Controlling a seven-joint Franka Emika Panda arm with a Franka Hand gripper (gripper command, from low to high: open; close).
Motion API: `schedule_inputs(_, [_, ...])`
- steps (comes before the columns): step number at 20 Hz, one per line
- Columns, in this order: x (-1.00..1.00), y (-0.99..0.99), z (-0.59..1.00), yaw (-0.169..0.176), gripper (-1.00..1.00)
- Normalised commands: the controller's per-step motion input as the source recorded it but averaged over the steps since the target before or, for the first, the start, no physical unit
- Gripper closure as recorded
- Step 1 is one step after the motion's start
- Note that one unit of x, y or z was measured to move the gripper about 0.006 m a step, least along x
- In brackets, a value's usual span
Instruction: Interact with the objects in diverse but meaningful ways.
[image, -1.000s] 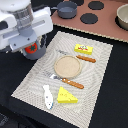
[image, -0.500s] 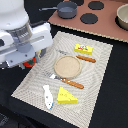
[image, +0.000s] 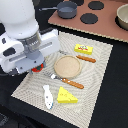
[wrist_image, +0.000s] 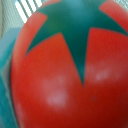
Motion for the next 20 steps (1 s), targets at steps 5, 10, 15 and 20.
schedule_inputs(5, [0.00,-0.66,0.00,-0.029,1.00])
schedule_inputs(10, [0.23,-0.34,0.05,-0.034,1.00])
schedule_inputs(15, [0.54,-0.10,0.12,-0.015,1.00])
schedule_inputs(20, [0.45,-0.03,0.00,0.000,1.00])
